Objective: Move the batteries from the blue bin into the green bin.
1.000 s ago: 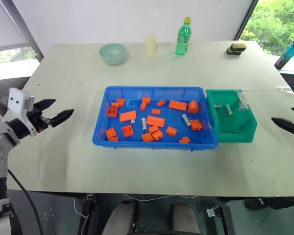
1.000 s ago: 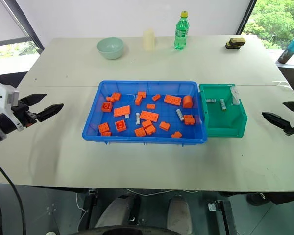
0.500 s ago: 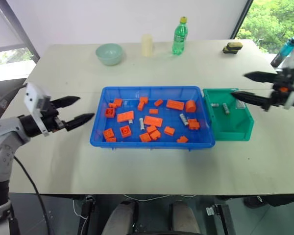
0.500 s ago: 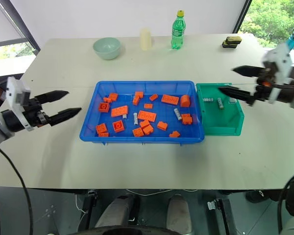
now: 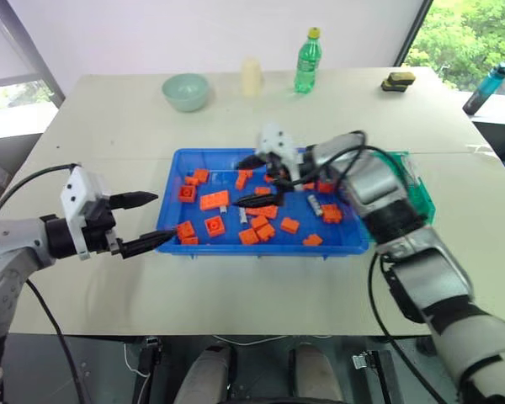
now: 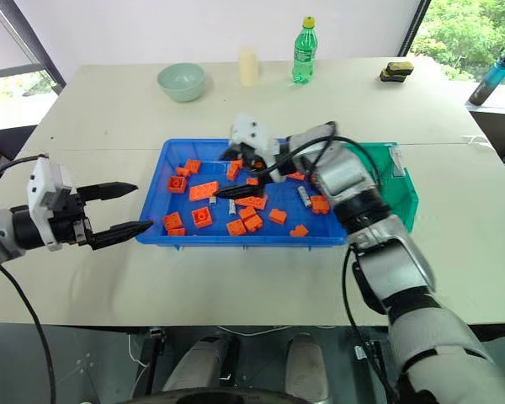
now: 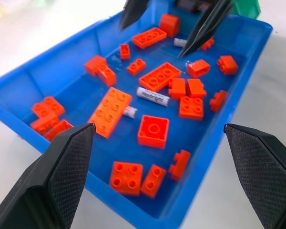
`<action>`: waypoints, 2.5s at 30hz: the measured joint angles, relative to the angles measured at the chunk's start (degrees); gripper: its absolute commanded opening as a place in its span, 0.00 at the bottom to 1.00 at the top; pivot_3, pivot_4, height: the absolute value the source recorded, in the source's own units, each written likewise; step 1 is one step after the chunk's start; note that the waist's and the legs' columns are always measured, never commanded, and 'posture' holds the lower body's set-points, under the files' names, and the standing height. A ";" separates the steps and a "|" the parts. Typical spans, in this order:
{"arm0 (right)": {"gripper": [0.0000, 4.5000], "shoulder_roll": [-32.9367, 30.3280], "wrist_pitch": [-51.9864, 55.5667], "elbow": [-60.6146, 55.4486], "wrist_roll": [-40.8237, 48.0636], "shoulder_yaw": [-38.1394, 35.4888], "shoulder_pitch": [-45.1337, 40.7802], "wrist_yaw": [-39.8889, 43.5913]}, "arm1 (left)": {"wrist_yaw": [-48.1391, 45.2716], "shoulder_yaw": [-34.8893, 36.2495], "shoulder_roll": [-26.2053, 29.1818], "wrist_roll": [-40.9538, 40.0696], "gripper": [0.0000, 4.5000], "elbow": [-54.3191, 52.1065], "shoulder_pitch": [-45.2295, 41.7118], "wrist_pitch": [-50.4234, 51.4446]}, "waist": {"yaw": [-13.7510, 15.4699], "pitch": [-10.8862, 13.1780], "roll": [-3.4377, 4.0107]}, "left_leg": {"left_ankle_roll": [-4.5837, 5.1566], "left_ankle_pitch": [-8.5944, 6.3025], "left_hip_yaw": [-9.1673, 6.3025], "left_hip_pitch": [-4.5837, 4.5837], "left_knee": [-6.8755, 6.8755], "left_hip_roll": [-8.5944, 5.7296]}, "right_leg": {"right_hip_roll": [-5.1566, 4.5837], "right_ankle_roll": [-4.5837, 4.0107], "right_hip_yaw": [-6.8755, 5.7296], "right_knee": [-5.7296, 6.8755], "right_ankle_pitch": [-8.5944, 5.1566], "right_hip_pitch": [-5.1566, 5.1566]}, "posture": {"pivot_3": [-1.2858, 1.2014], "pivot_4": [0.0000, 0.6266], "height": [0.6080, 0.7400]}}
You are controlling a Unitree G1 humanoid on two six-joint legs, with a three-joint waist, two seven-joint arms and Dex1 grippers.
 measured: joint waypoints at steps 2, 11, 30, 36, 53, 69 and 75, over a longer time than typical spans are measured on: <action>0.99 2.80 -2.64 5.79 -1.88 0.80 -1.79 0.09 | 0.69 1.26 -0.01 -0.15 1.00 -0.77 1.34 0.20 | -0.23 0.00 0.00 | -0.02 0.01 -0.03 0.00 -0.01 0.00 | 0.01 0.00 0.00 0.02 0.00 0.00 | 0.52 0.24 0.90; 0.99 13.22 -11.94 31.69 -9.92 0.66 -10.65 -4.31 | 5.77 4.68 -2.32 -0.30 1.00 -0.52 3.92 0.93 | -1.44 0.00 0.01 | -0.15 0.09 -0.09 0.02 -0.27 0.02 | 0.05 0.00 0.00 0.05 0.00 -0.13 | 0.52 0.24 0.90; 0.99 18.57 -13.78 41.35 -15.09 -5.53 -13.29 -10.41 | 8.98 5.41 -3.55 0.01 1.00 -1.76 6.05 -0.23 | -3.08 0.00 0.02 | -0.26 0.15 -0.08 0.02 -0.48 0.06 | 0.07 -0.01 0.05 0.16 0.00 -0.32 | 0.52 0.24 0.90; 0.99 19.61 -13.39 41.62 -15.64 -6.47 -13.89 -11.49 | 9.45 5.13 -3.63 0.11 1.00 -1.75 5.35 -0.66 | -3.07 0.00 0.02 | -0.26 0.15 -0.07 0.02 -0.49 0.07 | 0.08 -0.01 0.06 0.17 0.00 -0.33 | 0.52 0.24 0.90; 0.99 19.06 -14.80 41.62 -18.13 -8.81 -17.70 -9.43 | 9.74 4.11 -4.30 0.60 1.00 -0.88 3.51 -1.95 | -3.15 0.00 0.03 | -0.26 0.15 -0.05 0.02 -0.51 0.07 | 0.08 -0.01 0.12 0.24 0.00 -0.39 | 0.52 0.24 0.90; 0.68 19.69 -15.38 43.23 -21.21 -8.49 -15.79 -12.76 | 10.46 4.28 -4.29 0.55 1.00 -0.90 3.62 -1.93 | -3.32 0.00 0.03 | -0.27 0.15 -0.03 0.02 -0.53 0.07 | 0.09 -0.01 0.14 0.27 0.00 -0.42 | 0.52 0.24 0.90; 0.15 19.93 -15.25 43.54 -21.21 -8.57 -15.43 -12.87 | 10.57 4.28 -4.29 0.56 1.00 -0.89 3.50 -1.93 | -3.32 0.00 0.03 | -0.27 0.15 -0.03 0.02 -0.52 0.07 | 0.09 -0.01 0.14 0.28 0.00 -0.42 | 0.52 0.24 0.90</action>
